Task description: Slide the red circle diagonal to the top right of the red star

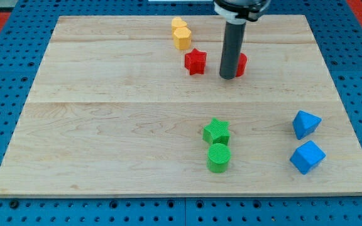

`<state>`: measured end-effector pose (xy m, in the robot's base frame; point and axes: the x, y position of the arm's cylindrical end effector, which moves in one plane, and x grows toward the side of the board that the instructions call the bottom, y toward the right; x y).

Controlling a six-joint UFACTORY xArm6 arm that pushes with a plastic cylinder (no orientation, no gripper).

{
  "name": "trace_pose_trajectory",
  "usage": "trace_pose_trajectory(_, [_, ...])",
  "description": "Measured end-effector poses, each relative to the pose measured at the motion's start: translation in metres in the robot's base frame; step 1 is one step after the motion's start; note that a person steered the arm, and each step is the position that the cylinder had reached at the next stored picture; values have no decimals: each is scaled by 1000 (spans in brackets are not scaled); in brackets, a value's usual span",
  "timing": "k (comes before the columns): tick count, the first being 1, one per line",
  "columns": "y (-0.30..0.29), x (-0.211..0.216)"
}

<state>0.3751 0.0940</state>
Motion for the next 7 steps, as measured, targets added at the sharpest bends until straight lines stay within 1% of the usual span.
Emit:
trace_pose_trajectory(1, [10,-6])
trace_pose_trajectory(3, [36,-59])
trace_pose_trajectory(4, [63,-67])
trace_pose_trajectory(6, [71,-126])
trace_pose_trajectory(7, [83,-85])
